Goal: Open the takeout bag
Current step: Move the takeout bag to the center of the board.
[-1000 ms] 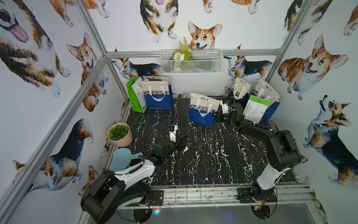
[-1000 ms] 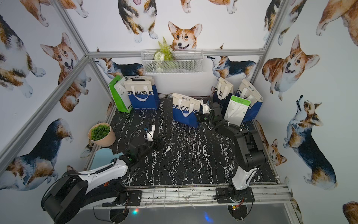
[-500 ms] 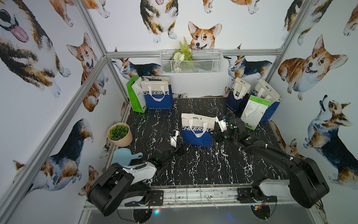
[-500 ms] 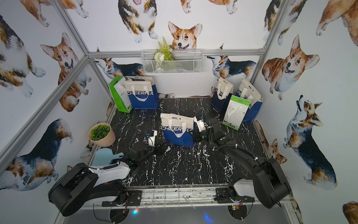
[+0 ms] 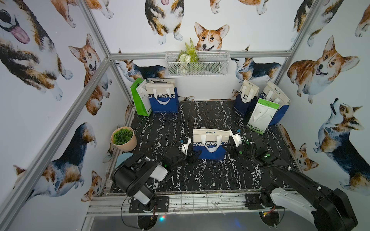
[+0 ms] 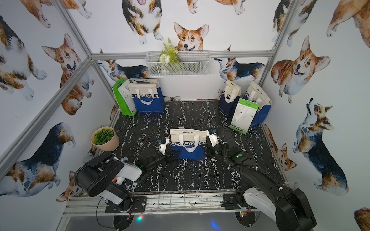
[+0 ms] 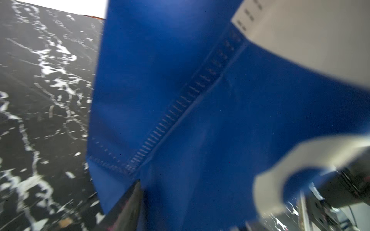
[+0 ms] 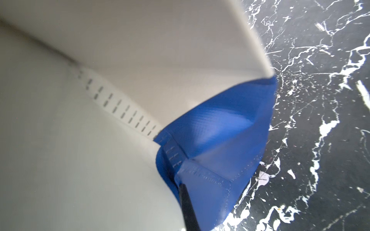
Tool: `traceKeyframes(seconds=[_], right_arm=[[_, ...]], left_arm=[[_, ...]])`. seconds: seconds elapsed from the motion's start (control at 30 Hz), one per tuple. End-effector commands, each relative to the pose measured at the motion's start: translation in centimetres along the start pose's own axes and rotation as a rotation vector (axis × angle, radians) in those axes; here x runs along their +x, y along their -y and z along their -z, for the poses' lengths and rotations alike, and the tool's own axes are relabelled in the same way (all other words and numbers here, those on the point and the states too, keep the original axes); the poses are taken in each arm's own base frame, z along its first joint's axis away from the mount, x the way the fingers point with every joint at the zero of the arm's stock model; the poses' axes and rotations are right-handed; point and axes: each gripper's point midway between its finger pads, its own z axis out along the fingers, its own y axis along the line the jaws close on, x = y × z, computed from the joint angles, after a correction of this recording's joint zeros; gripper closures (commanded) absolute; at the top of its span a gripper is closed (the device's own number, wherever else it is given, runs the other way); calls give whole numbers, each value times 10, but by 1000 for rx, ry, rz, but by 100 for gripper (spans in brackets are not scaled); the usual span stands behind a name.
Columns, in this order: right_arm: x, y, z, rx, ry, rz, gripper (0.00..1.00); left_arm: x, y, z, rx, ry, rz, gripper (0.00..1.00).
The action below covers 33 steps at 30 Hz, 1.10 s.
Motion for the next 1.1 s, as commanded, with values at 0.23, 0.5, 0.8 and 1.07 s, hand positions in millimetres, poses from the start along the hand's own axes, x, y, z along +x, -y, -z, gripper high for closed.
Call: traceKeyframes(seconds=[0.23,0.5,0.8,1.07], right_arm=[[7,11,-3,58,-47,14,100],[3,19,3,121,-27,12,71],[-25,21,31,201,137,44,47],[-44,-6,52,120,246,138,50]], left_arm=[[-25,32,-3,166,92,-106,63],[-24,30,-3,159,93,-126,91],[-23,33,-3,174,86,-126,94],[-18,31,-7,176,70,-118,66]])
